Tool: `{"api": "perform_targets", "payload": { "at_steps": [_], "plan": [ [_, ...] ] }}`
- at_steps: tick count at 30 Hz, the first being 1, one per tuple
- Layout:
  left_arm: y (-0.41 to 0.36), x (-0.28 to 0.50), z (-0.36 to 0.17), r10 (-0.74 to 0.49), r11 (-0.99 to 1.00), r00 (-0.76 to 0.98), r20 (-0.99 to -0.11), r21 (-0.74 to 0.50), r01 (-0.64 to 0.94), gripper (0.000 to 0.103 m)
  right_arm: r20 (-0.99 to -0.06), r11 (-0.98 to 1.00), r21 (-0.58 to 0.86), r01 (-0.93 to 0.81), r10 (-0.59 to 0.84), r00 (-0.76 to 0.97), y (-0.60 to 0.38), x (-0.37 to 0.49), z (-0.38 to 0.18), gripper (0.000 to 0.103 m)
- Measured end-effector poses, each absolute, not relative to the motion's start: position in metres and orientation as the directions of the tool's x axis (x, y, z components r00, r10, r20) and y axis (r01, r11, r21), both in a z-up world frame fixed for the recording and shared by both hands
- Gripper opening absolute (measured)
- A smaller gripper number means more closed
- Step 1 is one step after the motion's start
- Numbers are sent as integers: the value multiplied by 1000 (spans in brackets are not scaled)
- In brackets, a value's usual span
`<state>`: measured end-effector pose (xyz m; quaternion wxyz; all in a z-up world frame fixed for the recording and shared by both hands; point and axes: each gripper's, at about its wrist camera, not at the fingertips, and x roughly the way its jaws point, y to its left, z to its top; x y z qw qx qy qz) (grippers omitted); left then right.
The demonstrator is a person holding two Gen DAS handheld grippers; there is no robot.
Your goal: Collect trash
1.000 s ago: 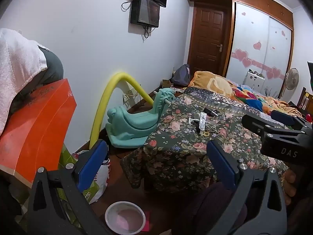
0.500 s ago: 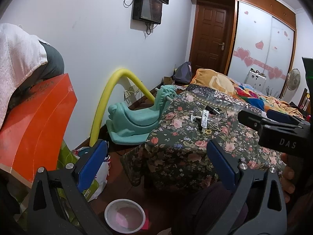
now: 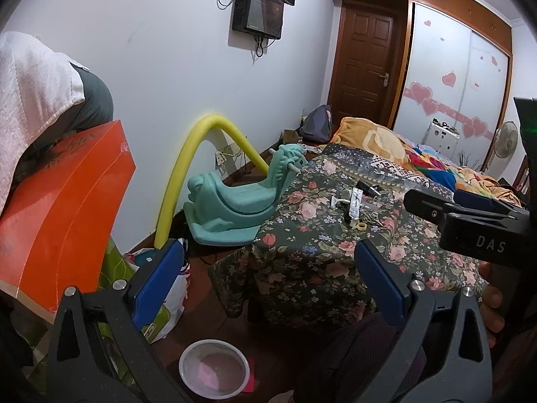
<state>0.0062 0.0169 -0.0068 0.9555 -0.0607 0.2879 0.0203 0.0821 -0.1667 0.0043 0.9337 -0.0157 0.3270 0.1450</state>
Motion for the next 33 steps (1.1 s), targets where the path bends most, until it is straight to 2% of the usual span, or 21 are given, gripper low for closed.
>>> {"api": "perform_targets", "payload": {
  "at_steps": [33],
  "plan": [
    [18,9,-6,4,993,832,-555,-99,-71,102,-608,956,72,-283,267,748,-168,81,12,103]
  ]
}}
